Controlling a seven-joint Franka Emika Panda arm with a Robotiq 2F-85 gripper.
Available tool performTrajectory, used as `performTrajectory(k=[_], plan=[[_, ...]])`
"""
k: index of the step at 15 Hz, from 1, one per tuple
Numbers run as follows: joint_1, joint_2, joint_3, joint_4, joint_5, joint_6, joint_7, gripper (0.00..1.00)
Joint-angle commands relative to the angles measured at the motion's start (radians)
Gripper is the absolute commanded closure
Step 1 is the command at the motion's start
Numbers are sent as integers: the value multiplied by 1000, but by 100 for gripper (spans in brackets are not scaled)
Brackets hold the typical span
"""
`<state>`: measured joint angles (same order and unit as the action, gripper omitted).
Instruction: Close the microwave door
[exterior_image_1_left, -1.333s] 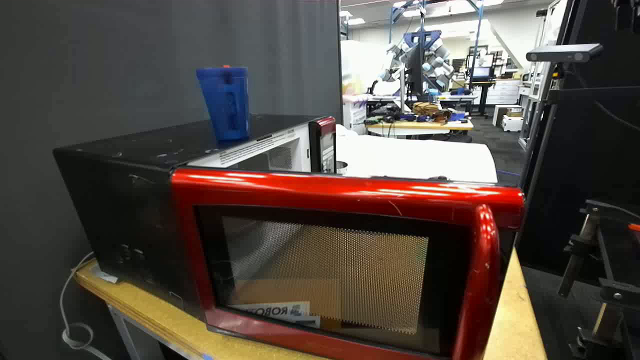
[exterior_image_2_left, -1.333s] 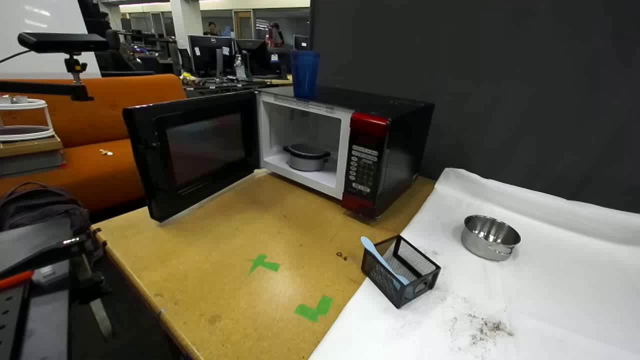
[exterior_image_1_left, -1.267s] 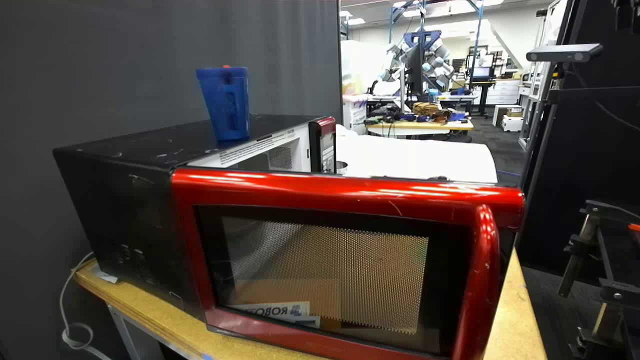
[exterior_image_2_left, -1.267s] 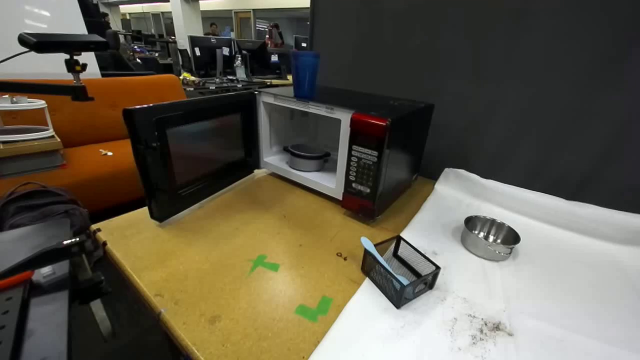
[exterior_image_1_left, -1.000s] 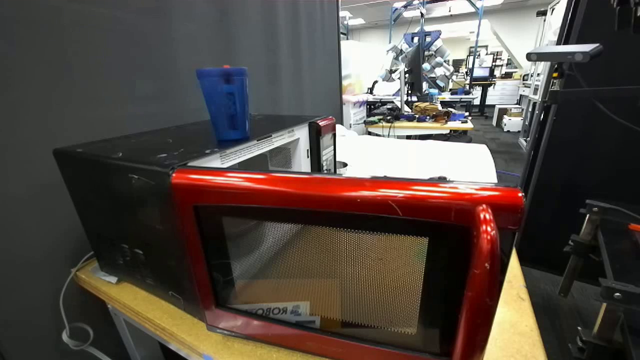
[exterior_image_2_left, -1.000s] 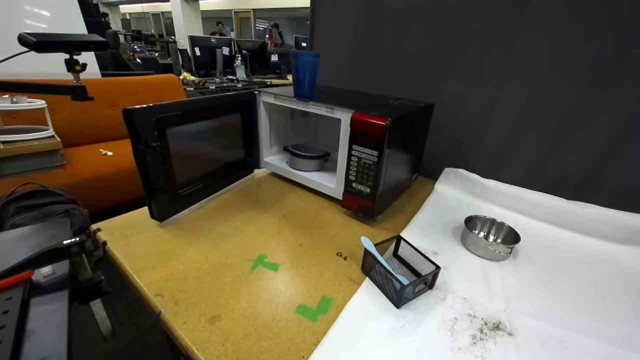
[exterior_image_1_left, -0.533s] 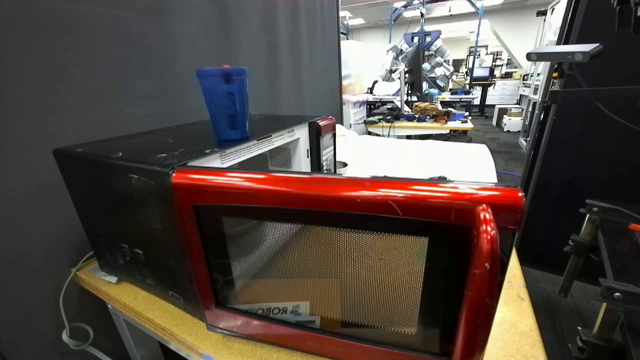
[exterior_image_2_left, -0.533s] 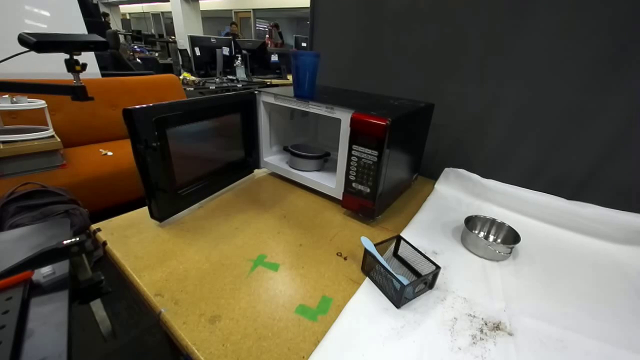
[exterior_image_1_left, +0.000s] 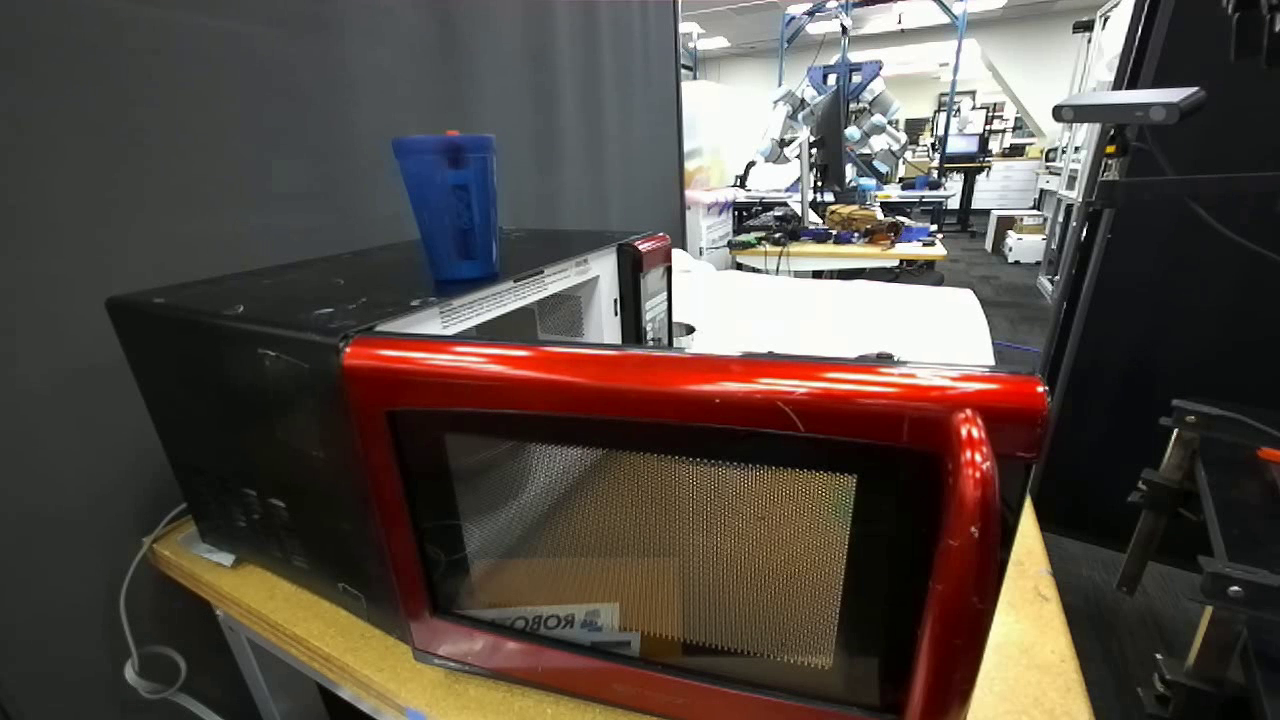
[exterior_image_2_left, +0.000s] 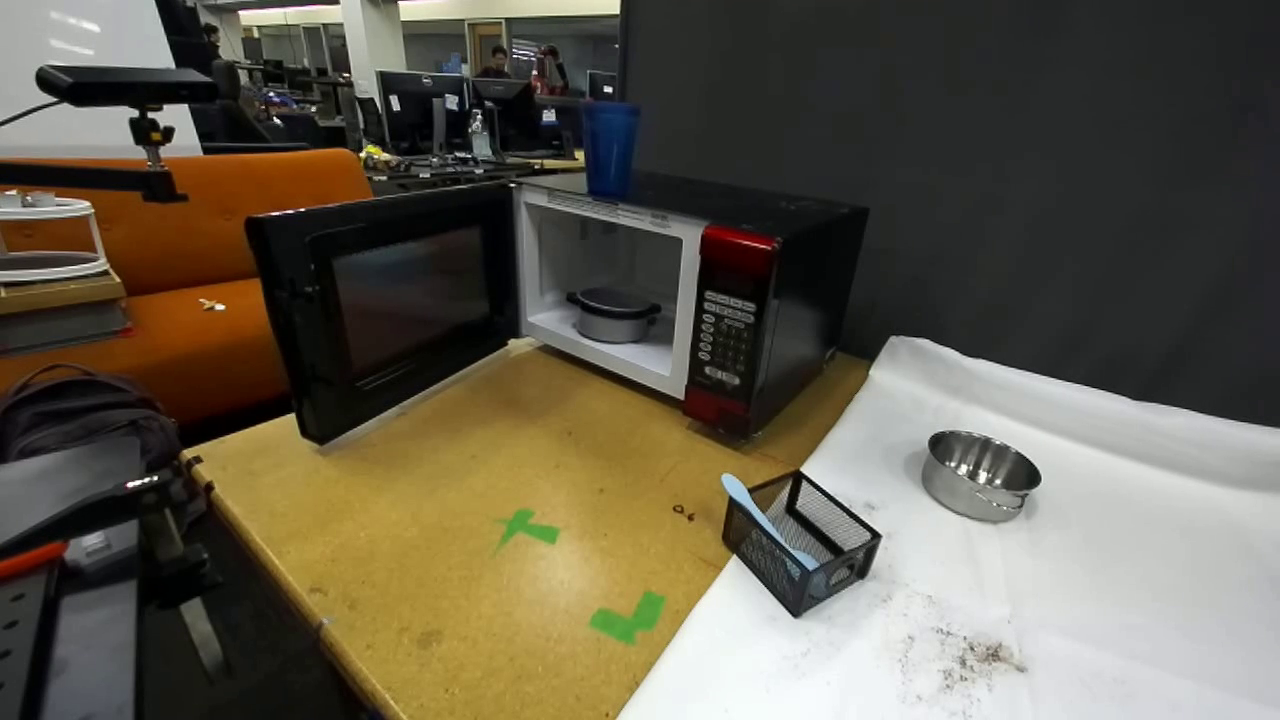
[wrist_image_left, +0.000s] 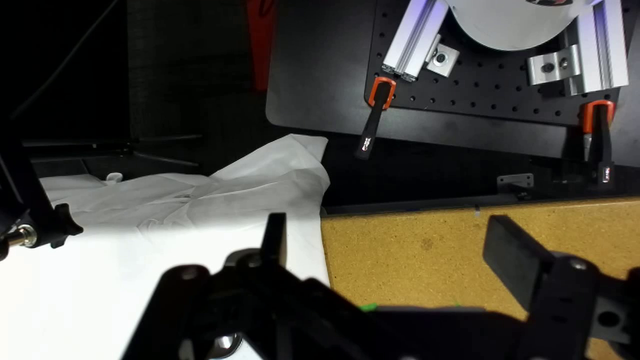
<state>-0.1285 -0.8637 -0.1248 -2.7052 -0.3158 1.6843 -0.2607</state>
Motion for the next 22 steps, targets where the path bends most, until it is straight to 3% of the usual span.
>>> performTrajectory(k=[1,3,6,13,15,19,22], plan=[[23,-1,-20,0,5,-4,12,0],[44,-3,-8,-9,72,5,65,0],[102,-18,45,-52,269,65,212,0],[206,132,253,-85,650,451,576,0],[237,192,335,-86,692,531,670,0],[286,304,498,-60,654,527,882,0],[324,364,538,-33,687,587,1007,0]])
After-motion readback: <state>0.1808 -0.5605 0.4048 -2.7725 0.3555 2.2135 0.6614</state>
